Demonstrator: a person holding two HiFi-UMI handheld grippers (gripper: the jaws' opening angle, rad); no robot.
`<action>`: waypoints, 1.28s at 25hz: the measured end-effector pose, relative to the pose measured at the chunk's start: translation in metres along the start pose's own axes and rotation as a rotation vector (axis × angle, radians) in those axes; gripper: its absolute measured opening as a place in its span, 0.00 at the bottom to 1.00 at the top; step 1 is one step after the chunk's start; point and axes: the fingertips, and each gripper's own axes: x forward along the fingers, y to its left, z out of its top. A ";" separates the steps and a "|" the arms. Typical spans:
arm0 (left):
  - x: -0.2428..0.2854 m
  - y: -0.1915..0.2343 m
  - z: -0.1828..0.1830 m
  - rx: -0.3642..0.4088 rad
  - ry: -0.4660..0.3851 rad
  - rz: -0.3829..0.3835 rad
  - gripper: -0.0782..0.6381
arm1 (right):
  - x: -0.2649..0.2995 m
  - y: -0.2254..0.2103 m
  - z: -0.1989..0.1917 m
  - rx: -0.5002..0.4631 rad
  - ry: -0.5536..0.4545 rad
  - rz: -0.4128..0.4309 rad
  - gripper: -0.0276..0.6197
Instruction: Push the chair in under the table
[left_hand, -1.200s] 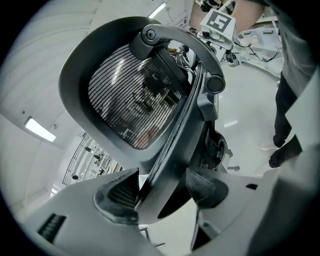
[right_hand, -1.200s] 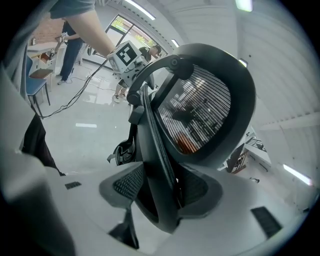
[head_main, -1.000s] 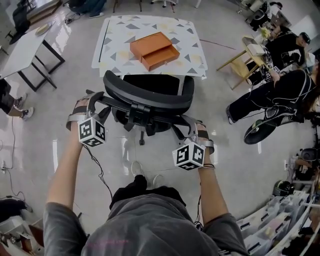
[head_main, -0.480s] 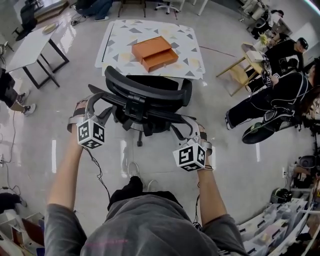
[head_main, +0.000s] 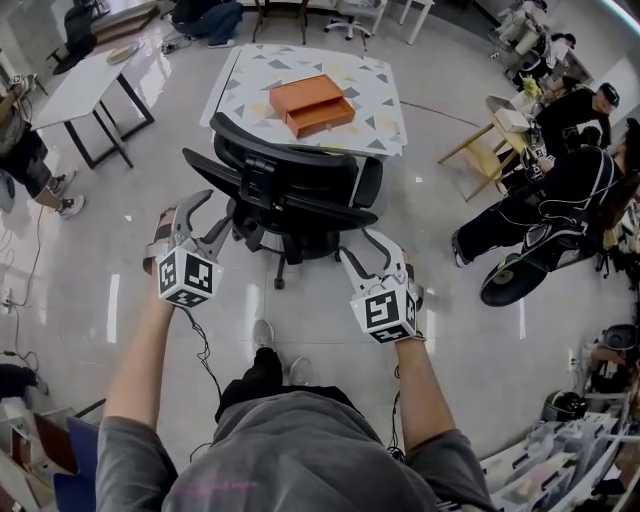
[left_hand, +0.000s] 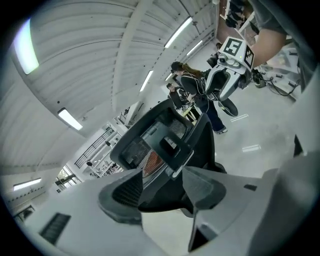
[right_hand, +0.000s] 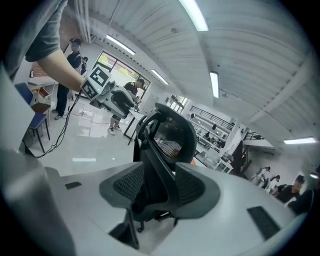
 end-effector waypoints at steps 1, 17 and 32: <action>-0.006 -0.005 0.005 -0.019 -0.008 0.007 0.46 | -0.006 0.001 -0.001 0.007 -0.007 0.002 0.36; -0.073 -0.045 0.043 -0.309 -0.114 0.055 0.32 | -0.068 0.012 -0.001 0.177 -0.159 0.017 0.32; -0.119 -0.044 0.026 -0.471 -0.251 0.004 0.22 | -0.088 0.045 0.040 0.380 -0.229 -0.035 0.23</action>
